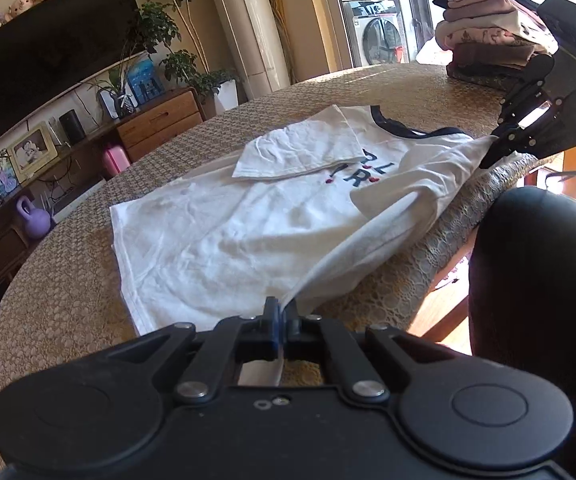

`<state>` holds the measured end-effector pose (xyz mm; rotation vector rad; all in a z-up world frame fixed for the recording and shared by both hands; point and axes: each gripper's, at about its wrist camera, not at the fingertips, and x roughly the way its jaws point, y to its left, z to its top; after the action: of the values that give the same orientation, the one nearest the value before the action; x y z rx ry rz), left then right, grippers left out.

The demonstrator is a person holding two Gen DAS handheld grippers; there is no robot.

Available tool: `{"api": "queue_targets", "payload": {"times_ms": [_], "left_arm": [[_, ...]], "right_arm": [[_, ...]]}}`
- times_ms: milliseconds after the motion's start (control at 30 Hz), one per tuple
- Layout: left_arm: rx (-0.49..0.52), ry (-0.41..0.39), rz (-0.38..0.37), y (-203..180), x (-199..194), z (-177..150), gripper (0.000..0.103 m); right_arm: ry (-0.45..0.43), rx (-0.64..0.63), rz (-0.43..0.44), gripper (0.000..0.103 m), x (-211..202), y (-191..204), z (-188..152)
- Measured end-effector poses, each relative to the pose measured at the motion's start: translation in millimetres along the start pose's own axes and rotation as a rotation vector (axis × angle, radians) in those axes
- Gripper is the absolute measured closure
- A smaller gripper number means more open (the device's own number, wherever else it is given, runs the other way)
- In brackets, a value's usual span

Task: Fold clothes
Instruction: 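Lift the hem with both grippers and fold the shirt toward the collar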

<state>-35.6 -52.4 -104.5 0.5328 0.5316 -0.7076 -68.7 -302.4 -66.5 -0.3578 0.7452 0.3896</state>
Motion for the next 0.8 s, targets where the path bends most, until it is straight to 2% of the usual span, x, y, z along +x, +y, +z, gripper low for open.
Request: {"api": "queue_targets", "payload": {"times_ms": [33,133,167,200,233,433,500,567,700,733,800], "left_arm": [[-0.001,-0.011,0.013,3.2,2.1,4.8,0.097],[0.001,-0.042,0.054,14.3,10.5,21.4,0.092],[0.003,-0.051,0.066,18.1,13.5,27.0,0.095],[0.004,-0.06,0.078,22.0,16.7,32.7,0.092],[0.009,-0.068,0.086,26.1,20.2,38.5,0.094],[0.024,-0.093,0.096,52.7,47.0,70.7,0.091],[0.028,-0.089,0.091,62.5,61.4,80.8,0.089],[0.038,-0.08,0.095,71.0,77.4,89.4,0.095],[0.041,-0.057,0.104,91.0,113.1,104.9,0.095],[0.04,-0.049,0.106,95.8,122.1,108.2,0.086],[0.038,-0.017,0.101,105.2,142.7,113.9,0.087]], "right_arm": [[-0.001,-0.008,-0.004,0.099,1.3,-3.0,5.2],[-0.012,-0.011,-0.014,0.099,5.0,-16.3,20.6],[-0.017,-0.01,-0.017,0.099,6.3,-20.8,25.6],[-0.023,-0.007,-0.02,0.099,7.6,-25.9,30.7],[-0.03,-0.004,-0.022,0.099,8.9,-31.0,35.7],[-0.041,0.009,-0.025,0.099,21.2,-65.7,66.4],[-0.029,-0.008,-0.034,0.099,31.2,-76.5,78.2],[-0.013,-0.027,-0.04,0.099,43.0,-86.7,91.0],[0.023,-0.056,-0.057,0.099,75.1,-109.6,114.2],[0.03,-0.059,-0.062,0.099,83.6,-115.7,119.2],[0.05,-0.053,-0.061,0.099,102.6,-128.4,127.5]]}}
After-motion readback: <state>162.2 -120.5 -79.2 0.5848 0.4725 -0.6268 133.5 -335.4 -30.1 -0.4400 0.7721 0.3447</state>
